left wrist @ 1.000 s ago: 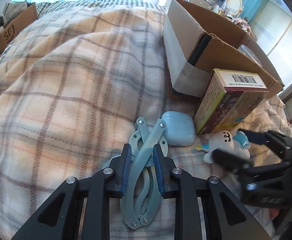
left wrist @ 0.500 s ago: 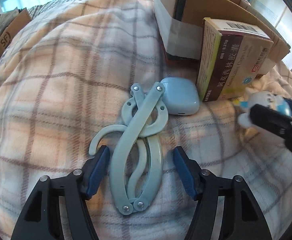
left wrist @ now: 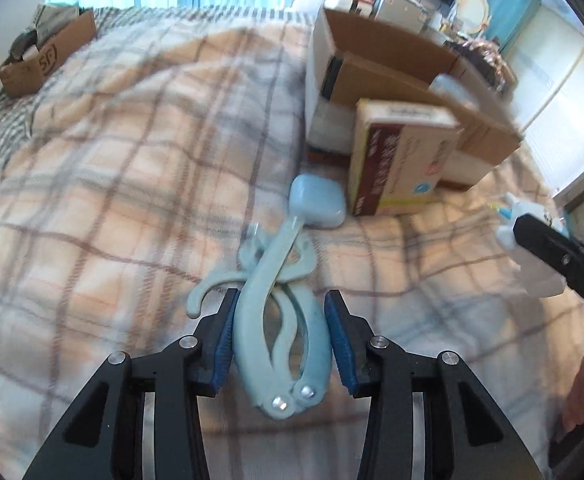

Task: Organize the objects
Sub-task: 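Carry hanger and bear figurine over the box and release them inside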

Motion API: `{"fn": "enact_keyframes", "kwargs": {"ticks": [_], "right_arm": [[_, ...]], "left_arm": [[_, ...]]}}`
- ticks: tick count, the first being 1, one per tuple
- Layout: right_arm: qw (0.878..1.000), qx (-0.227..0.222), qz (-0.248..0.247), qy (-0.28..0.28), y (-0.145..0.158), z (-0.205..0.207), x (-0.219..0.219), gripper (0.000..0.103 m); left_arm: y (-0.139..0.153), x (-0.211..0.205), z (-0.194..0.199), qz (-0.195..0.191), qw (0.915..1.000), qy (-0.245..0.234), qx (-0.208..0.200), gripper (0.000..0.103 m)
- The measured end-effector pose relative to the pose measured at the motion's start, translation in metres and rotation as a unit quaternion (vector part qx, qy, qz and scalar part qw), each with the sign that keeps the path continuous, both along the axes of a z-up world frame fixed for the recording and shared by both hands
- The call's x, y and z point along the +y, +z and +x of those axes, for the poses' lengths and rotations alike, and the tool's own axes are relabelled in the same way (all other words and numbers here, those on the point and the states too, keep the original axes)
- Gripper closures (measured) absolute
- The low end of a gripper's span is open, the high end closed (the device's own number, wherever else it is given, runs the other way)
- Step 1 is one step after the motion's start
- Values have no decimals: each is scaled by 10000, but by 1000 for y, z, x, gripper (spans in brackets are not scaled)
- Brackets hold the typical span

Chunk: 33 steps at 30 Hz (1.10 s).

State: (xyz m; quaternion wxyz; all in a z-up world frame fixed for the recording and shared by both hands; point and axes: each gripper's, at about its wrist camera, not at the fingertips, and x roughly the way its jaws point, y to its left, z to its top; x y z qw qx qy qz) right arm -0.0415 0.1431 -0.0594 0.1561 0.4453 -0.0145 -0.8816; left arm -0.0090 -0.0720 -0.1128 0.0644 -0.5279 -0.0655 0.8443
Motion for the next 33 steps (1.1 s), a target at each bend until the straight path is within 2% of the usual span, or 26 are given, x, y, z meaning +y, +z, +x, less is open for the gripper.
{"fn": "enact_keyframes", "kwargs": {"ticks": [2, 3, 4, 8, 11, 15, 19, 23, 26, 29, 33], "right_arm": [[9999, 117, -3, 33, 11, 5, 3, 45], [9998, 205, 9, -2, 19, 8, 6, 45], [9996, 279, -3, -49, 25, 9, 8, 45], [9986, 492, -131, -141, 46, 12, 20, 45], [9982, 562, -106, -159, 53, 12, 23, 45], [9982, 577, -70, -129, 55, 6, 24, 45], [9978, 651, -33, -100, 68, -8, 28, 45], [9957, 909, 82, -149, 93, -31, 33, 45], [9941, 1056, 153, -215, 108, -54, 35, 45], [9930, 1125, 234, -289, 115, -81, 36, 45], [9928, 1072, 371, -374, 109, -119, 35, 45]], "left_arm": [[20, -3, -6, -24, 9998, -46, 195, 62], [26, -1, -8, -47, 9996, -64, 274, 67], [35, -1, -9, -76, 9993, -82, 356, 93], [53, -2, -31, 104, 9988, -209, 437, 93], [50, 2, -39, -133, 9992, -176, 332, 93], [50, 5, -44, -137, 9993, -171, 306, 93], [84, 18, -54, -209, 9964, -381, 732, 93], [128, 41, -73, -537, 9867, -816, 1296, 93], [150, 52, -99, -431, 9835, -925, 1491, 93], [156, 64, -127, -361, 9810, -996, 1625, 93], [145, 81, -171, -273, 9805, -1098, 1606, 93]]}}
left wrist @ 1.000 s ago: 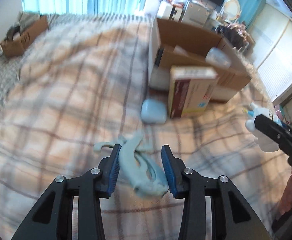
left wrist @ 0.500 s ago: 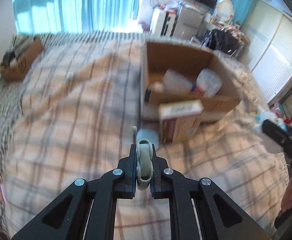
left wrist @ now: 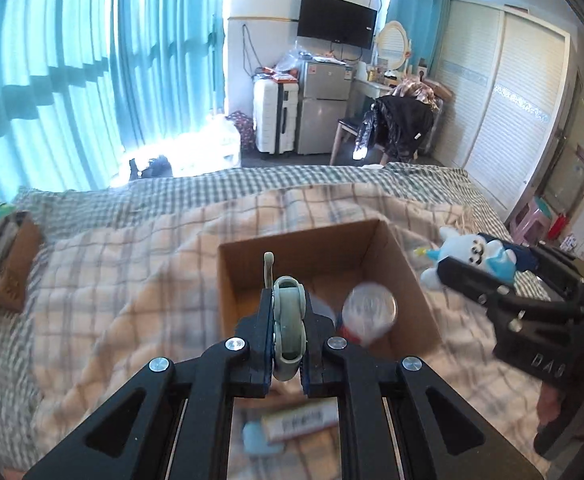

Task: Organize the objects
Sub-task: 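Carry hanger and bear figurine over the box and release them inside, then grasp the light blue earbud case with the left gripper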

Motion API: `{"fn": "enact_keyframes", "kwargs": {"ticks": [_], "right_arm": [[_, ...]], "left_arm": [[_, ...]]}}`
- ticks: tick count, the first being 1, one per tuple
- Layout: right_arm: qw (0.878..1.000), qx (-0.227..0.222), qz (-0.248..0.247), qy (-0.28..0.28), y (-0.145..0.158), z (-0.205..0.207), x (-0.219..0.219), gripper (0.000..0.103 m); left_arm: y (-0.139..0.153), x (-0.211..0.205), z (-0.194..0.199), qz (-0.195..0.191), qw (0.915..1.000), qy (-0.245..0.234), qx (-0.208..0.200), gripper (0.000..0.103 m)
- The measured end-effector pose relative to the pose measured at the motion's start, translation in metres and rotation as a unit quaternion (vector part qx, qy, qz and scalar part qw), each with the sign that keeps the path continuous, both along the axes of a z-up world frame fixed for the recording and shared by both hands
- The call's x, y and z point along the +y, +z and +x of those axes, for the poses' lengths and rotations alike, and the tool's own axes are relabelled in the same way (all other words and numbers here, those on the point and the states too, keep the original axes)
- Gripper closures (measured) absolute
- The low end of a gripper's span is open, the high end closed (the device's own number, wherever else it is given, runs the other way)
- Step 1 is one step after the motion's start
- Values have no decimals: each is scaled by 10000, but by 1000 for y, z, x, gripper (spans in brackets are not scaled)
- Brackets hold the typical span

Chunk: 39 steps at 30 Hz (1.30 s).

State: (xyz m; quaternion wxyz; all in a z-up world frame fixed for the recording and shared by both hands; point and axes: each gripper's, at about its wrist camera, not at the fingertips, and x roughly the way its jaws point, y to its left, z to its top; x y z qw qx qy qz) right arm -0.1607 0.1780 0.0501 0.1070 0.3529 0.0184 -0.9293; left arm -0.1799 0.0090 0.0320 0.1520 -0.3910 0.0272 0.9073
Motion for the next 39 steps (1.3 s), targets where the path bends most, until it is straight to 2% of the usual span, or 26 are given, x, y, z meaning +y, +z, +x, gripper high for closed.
{"fn": "enact_keyframes", "kwargs": {"ticks": [6, 11, 13, 14, 15, 16, 17, 19, 24, 27, 31, 35, 39], "right_arm": [[9992, -388, -6, -117, -33, -57, -3, 45], [9991, -417, -52, -58, -55, -84, -7, 45], [9990, -416, -42, -159, -58, -90, -7, 45], [9991, -376, -68, -176, -58, -90, -6, 38], [9993, -313, -114, -186, -55, -88, -5, 30], [9993, -262, -164, -198, -51, -85, -2, 29], [9993, -243, -193, -212, -48, -83, 0, 29], [9991, -169, -248, -297, -36, -75, 5, 29], [9988, 39, -295, -389, -3, -39, 9, 25], [9989, 139, -228, -392, 17, -11, 6, 22], [9986, 362, -24, -382, 37, 34, -1, 11], [9975, 530, 190, -430, 42, 68, -12, 6], [9981, 415, 245, -376, 23, 92, -23, 5]], "left_arm": [[-41, 9, -52, -120, 9997, -6, -228, 93], [-67, 3, -74, 114, 9991, 132, -380, 93], [-74, 6, -80, 64, 9985, 144, -530, 90], [-76, 7, -81, 36, 9983, 140, -572, 90], [-77, 8, -79, 14, 9981, 122, -598, 85], [-76, 10, -76, -3, 9981, 76, -616, 75], [-74, 11, -74, -50, 9981, 63, -611, 70], [-63, 10, -60, -154, 9988, 112, -444, 48], [-29, -7, -27, -88, 9993, 278, -216, 27], [-8, -24, -1, -16, 9990, 443, -44, 23], [10, -47, 40, -88, 9976, 645, 223, 4], [8, -66, 72, -202, 9953, 889, 314, 3], [-7, -81, 99, -196, 9943, 1022, 229, 3]]}}
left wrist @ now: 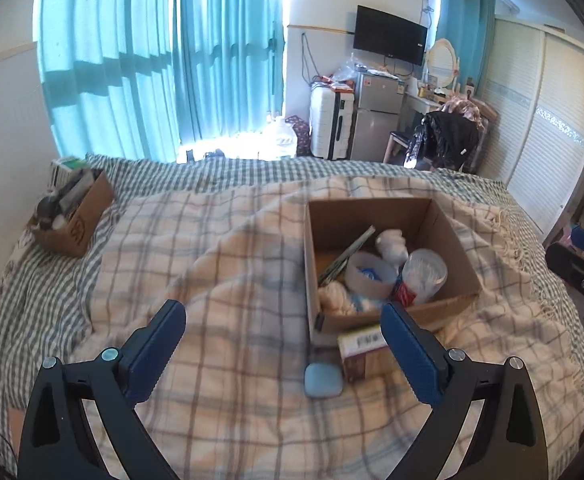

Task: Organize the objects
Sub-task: 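Grasp the light blue earbud case with the left gripper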

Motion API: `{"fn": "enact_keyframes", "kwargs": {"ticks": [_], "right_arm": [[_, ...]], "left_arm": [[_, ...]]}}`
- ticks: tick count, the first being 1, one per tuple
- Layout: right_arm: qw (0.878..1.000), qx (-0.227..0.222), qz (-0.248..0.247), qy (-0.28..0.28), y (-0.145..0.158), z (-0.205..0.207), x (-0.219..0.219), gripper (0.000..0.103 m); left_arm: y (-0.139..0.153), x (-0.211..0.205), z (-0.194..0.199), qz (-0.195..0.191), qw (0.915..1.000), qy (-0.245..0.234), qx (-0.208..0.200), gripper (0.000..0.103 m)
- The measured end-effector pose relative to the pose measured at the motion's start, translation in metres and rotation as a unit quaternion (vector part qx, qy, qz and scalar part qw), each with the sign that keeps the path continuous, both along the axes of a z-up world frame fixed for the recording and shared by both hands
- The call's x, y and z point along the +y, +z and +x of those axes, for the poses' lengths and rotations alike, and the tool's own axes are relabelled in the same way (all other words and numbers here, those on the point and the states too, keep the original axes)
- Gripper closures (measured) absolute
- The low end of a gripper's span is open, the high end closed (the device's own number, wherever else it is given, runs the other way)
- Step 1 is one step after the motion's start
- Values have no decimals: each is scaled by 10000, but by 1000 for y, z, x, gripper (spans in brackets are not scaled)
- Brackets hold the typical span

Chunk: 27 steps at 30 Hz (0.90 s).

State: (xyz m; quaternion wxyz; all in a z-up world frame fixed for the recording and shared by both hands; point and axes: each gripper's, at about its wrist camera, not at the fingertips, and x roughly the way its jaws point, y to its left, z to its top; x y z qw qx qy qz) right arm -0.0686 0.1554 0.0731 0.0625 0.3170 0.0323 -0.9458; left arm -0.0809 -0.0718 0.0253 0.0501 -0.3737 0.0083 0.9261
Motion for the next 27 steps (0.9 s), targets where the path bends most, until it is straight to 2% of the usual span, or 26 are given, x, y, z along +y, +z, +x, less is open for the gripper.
{"fn": "enact_keyframes", "kwargs": {"ticks": [5, 9, 13, 18, 23, 27], "right_arm": [[9997, -204, -7, 128, -39, 14, -11, 5], [9986, -515, 53, 140, -75, 9, -10, 5], [9978, -652, 10, 85, -97, 2, -5, 5], [9961, -865, 192, 44, -127, -10, -2, 5], [9916, -1283, 25, 140, -151, -26, 2, 5], [9867, -1610, -118, 173, -169, -38, 6, 5]], "left_arm": [[-30, -16, 21, 60, 9993, 329, -159, 2], [-61, -21, 26, -5, 9977, 587, -349, 2], [-97, -20, 14, -48, 9948, 667, -773, 2], [-131, -2, -14, -348, 9891, 684, -1259, 2], [-166, 15, -33, -324, 9871, 461, -1502, 2], [-190, 36, -40, -561, 9856, 81, -1591, 6]]}}
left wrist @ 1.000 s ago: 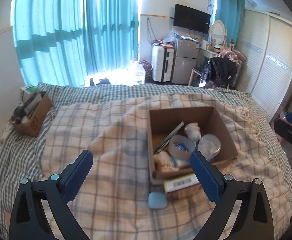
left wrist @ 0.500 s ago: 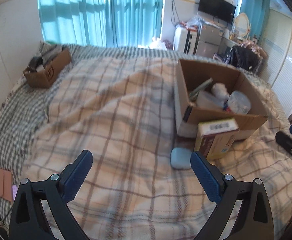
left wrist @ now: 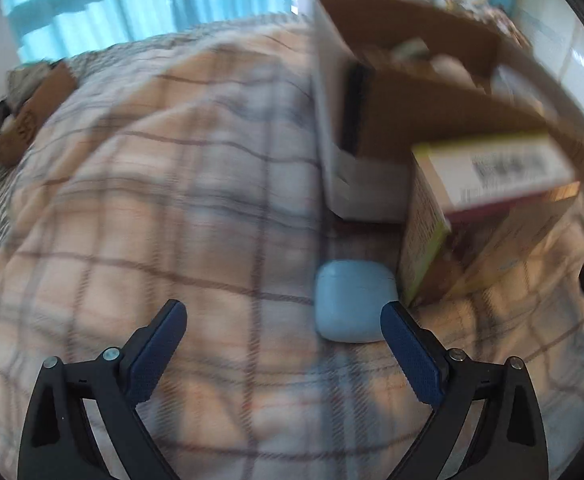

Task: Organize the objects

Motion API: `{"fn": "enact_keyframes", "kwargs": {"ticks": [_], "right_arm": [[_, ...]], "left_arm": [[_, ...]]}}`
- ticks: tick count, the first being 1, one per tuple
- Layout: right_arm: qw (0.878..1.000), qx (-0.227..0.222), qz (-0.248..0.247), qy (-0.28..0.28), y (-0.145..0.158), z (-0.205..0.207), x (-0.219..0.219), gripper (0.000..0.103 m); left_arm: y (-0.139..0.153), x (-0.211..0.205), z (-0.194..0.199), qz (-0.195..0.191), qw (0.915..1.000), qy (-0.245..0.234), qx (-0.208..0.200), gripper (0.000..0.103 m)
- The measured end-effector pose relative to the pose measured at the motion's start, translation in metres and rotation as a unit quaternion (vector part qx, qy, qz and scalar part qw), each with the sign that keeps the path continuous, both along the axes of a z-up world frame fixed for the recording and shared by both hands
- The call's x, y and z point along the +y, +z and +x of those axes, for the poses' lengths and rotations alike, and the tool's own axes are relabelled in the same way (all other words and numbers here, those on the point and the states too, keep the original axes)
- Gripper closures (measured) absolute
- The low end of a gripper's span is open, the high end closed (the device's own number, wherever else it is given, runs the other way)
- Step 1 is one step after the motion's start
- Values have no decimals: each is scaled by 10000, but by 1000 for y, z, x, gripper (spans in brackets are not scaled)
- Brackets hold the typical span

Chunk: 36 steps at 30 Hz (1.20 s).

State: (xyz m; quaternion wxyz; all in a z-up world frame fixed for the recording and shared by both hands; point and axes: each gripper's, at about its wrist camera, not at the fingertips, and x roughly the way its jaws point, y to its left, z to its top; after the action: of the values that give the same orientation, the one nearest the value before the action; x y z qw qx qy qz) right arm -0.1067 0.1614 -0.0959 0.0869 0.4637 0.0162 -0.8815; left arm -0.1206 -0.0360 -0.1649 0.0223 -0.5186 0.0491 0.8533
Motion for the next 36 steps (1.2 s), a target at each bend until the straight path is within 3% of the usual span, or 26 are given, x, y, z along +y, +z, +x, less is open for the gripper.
{"fn": "enact_keyframes", "kwargs": {"ticks": [3, 8, 12, 14, 17, 24, 27, 32, 36], "right_arm": [[9999, -92, -55, 33, -6, -6, -1, 5], [9997, -218, -4, 76, -13, -13, -5, 5], [9996, -275, 64, 20, -17, -17, -5, 5], [9996, -245, 120, 11, -16, -16, -7, 5], [9996, -154, 240, 55, -13, -13, -12, 5], [9985, 98, 425, 330, 3, 7, -30, 5], [9969, 194, 466, 611, 11, 18, -45, 5], [9931, -54, 583, 1011, 6, 26, -80, 5], [9959, -562, 392, 591, -3, 18, -94, 5]], "left_arm": [[-7, 11, 2, 82, 9994, -329, 54, 11], [-19, 23, -5, 331, 9967, -742, 87, 36], [-21, 16, -7, 510, 9961, -719, 43, 51], [-15, 8, -3, 730, 9954, -628, -7, 51], [-3, -5, 9, 762, 9962, -419, 6, 51], [40, -48, 48, 136, 9983, 204, 532, 51], [45, -68, 53, -23, 9972, 376, 639, 51], [44, -101, 46, 483, 9944, 726, 591, 51], [41, -108, 52, 690, 9923, 827, 608, 51]]}}
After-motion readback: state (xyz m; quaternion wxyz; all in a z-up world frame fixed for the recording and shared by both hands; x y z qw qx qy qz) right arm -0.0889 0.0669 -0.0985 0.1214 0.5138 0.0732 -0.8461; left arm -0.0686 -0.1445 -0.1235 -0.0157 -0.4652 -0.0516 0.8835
